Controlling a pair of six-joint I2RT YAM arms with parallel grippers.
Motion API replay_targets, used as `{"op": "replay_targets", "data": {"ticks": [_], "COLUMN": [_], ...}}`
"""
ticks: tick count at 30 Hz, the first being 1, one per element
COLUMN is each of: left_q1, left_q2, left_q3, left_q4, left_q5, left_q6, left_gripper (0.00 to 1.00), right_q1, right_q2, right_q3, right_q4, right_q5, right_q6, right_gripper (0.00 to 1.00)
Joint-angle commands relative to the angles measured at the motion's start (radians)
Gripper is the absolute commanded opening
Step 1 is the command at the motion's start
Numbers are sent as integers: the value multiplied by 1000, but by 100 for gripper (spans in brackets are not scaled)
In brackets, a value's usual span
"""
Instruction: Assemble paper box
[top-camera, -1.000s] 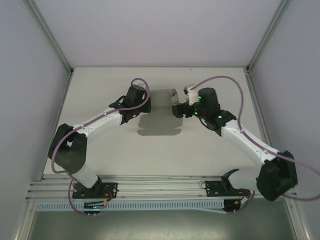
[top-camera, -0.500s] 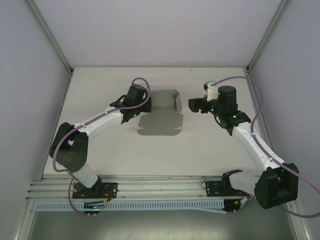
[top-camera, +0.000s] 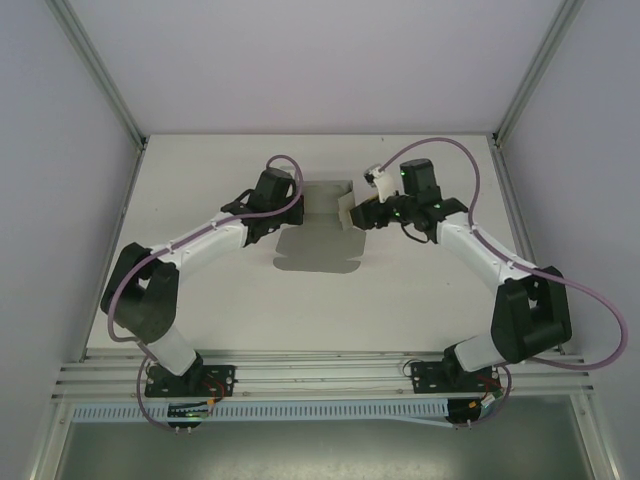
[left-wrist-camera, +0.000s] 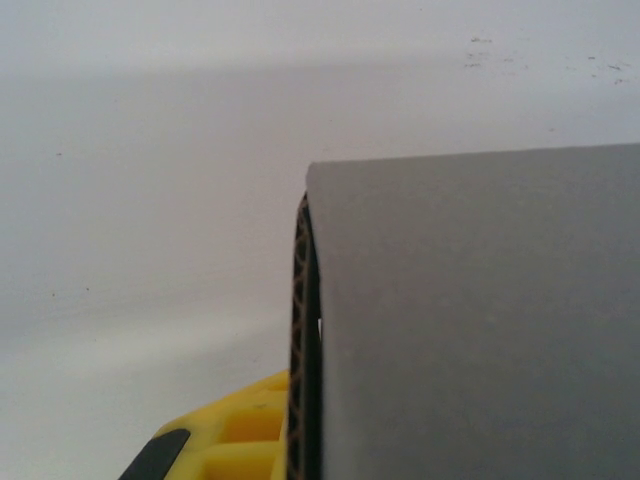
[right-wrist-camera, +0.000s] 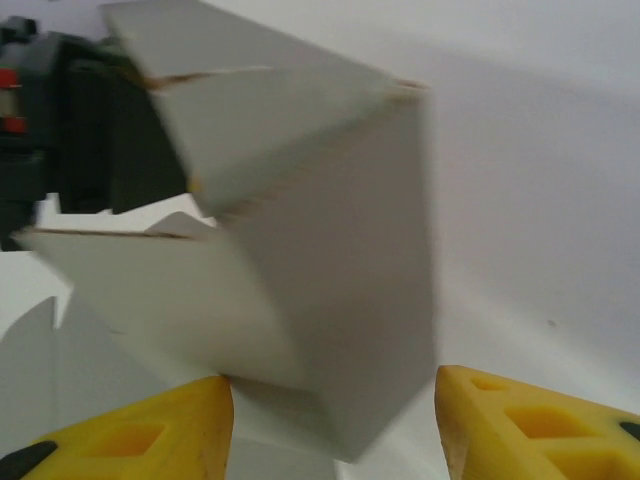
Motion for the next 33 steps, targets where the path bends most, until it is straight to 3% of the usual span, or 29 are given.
{"op": "replay_targets", "data": {"ticks": [1, 6, 7, 12, 18, 23, 27, 33], "left_q1": [-5, -4, -6, -8, -12, -19, -24, -25], "left_q2": [21, 18, 16, 6, -7, -5, -9, -13], "left_q3": [41, 43, 44, 39, 34, 40, 35, 31], "left_q4": [-14, -11, -9, -5, -5, 1, 4, 10], "left_q5": [-5, -1, 2, 0, -1, 8, 12, 13], "left_q6": [11, 7, 7, 1, -6, -7, 1, 3], "left_gripper": [0, 0, 0, 0, 0, 0, 0, 0], "right_q1": [33, 92, 108, 199, 213, 211, 199, 176], "right_q2": [13, 41, 51, 118, 157, 207, 235, 240], "right_q3": [32, 53, 64, 105, 70, 62, 81, 81], "right_q4": [1, 36, 35, 51, 173, 274, 281, 295], "right_q5": [5, 204, 254, 618, 816, 664, 500, 416], "right_q6": [-18, 20, 24, 63, 161, 126, 93, 101], "right_gripper": [56, 56, 51, 47, 47, 48, 56, 57]}}
